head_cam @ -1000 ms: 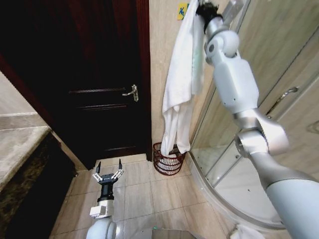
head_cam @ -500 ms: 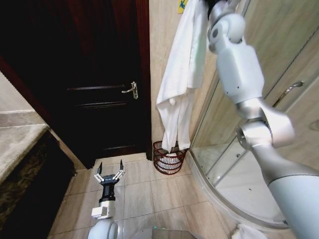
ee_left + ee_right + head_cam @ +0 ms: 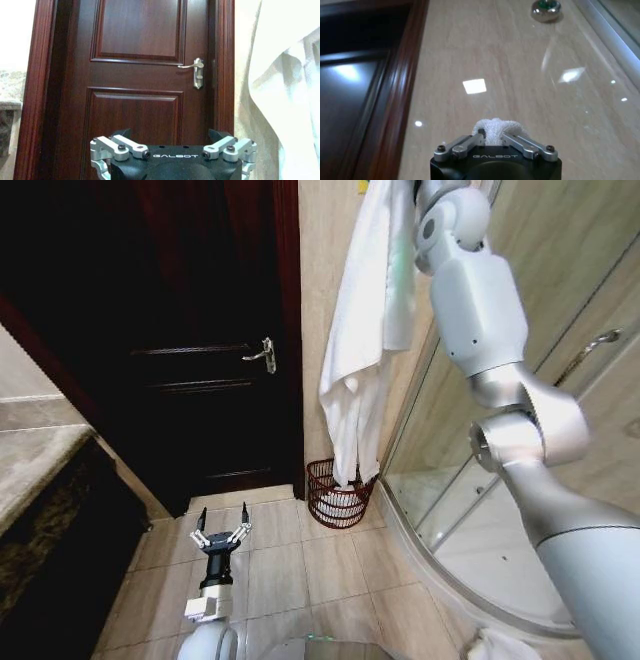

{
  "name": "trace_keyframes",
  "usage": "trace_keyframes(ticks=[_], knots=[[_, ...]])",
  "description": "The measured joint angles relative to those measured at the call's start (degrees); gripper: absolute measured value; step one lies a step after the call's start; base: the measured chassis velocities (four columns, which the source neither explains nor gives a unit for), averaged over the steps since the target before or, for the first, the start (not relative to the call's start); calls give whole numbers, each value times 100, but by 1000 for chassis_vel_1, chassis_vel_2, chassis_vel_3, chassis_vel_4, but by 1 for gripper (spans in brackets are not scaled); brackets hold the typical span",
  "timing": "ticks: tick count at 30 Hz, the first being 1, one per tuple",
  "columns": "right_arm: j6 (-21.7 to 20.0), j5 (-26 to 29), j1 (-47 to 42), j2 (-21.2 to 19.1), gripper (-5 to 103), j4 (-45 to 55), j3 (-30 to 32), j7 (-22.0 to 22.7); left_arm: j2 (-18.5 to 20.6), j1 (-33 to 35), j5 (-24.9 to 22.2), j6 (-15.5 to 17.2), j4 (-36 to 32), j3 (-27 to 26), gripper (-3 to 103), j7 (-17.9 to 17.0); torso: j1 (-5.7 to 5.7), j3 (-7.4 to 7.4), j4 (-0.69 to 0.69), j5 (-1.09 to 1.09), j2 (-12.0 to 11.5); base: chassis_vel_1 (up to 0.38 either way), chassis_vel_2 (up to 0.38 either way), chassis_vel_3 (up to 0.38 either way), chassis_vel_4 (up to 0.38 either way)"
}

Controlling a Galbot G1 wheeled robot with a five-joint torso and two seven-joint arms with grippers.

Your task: Discard the used towel into the hamper.

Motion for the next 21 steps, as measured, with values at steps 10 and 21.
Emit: trace_keyframes(ticks=[10, 21], knots=[[0, -19, -453, -364, 2, 329, -139, -11, -6, 82, -17, -131, 30, -11, 100, -3, -108, -141, -2, 2, -254, 0, 0, 0, 0], [-91, 281, -1530, -1067, 2, 1385, -301, 116, 4, 115, -13, -162, 15, -10, 100, 1, -230, -294, -2, 2, -524, 0, 0, 0, 0]])
